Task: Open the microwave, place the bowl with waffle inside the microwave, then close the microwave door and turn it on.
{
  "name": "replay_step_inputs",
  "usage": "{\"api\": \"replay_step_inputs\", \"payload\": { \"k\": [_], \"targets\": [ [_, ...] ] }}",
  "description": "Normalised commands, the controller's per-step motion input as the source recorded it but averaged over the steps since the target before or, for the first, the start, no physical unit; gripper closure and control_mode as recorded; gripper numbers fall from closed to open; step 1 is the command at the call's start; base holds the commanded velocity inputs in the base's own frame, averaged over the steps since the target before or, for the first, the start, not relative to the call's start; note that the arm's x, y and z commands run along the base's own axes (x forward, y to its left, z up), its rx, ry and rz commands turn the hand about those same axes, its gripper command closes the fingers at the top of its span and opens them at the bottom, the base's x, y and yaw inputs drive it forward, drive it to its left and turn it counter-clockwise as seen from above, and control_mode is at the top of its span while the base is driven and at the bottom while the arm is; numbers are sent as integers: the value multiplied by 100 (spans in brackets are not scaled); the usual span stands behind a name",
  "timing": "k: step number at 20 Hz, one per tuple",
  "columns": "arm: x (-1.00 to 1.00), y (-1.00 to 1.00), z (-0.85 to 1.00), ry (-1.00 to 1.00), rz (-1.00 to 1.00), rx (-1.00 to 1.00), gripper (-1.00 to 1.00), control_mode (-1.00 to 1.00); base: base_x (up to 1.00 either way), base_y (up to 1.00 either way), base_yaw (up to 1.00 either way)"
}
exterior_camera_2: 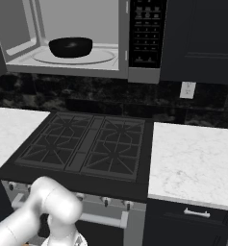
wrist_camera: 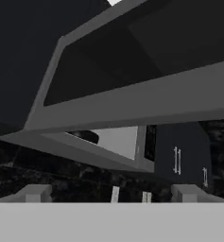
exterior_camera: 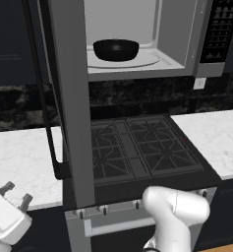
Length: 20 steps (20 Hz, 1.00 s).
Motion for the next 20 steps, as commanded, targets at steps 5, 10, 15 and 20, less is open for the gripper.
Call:
{"api": "replay_step_inputs", "payload": {
  "k": [5, 10, 15, 20],
  "targets": [
    [-21, 23, 27, -10, -17, -7, -100, -100, 0, 0, 0],
    [0, -1, 21, -6, -21, -1, -100, -100, 0, 0, 0],
    [-3, -22, 4, -3, -22, 0, -100, -100, 0, 0, 0],
    [-2, -41, 0, -8, -16, 0, -100, -100, 0, 0, 0]
  ]
}}
